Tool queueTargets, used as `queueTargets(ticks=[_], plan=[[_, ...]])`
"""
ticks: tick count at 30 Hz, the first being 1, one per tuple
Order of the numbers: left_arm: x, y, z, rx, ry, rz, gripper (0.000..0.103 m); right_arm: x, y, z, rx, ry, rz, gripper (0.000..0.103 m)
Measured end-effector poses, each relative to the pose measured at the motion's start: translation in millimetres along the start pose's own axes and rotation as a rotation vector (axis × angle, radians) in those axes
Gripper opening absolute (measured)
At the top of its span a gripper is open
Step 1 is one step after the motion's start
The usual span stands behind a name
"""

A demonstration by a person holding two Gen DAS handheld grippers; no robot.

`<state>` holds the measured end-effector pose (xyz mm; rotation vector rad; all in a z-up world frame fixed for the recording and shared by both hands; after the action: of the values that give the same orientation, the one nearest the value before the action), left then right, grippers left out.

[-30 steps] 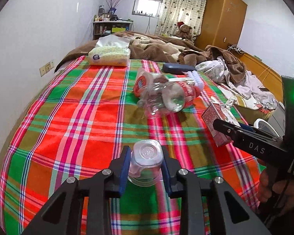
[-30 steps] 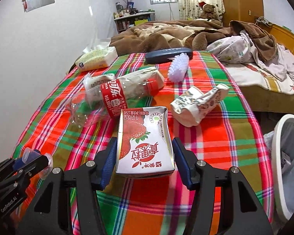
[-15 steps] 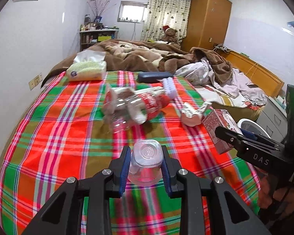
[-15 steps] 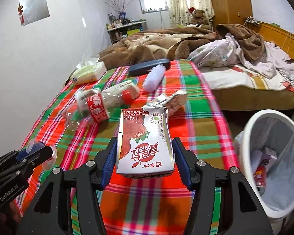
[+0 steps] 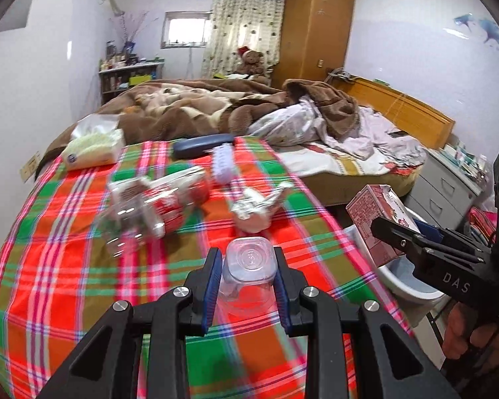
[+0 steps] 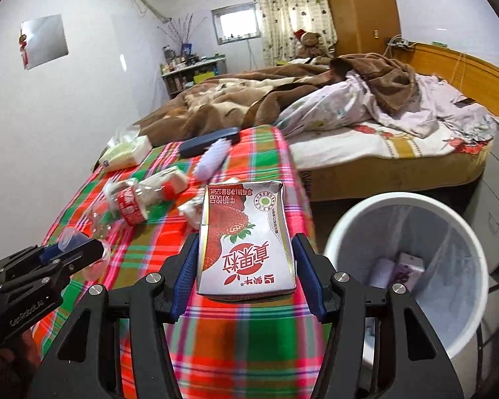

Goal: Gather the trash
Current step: 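Lift the cup and carton and carry them toward the white bin, then open both tools over the white bin to drop cup and carton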

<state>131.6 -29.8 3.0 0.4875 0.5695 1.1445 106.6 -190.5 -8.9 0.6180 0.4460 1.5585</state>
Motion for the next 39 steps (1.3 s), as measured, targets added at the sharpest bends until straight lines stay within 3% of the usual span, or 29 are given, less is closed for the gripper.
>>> queueTargets(ticks=[12,25,32,39], plan=[[-73,-20,15,0.006,-0.105,-0.103,0.030,-52,20,-1,-0.031,-0.059,-0.093,0.057],[-147,-56,23,0.058,-0.193,-0.242,0.030,-107,27,-11,-0.008,-0.121,-0.197,0.057],[-184,-85,17,0.116,-0.233,-0.308,0.030,-134,21,-23,0.055,-0.139,-0.246,0.057],[-205,-110,8,0.170,-0.254,-0.321,0.030,-152,11,-36,0.121,-0.144,-0.251,0.057]])
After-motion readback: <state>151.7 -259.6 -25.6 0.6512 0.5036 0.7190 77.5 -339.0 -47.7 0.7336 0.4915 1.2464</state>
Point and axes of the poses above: each gripper's, at about its wrist camera, not at the fingertips, and y roughly against the way its jaws point, x to its left, z to its top, the point moved 1 cm from there along -y, roughly the way its jaws point, and after that the axes turned 3 degrees about y, right-handed, at the moved point
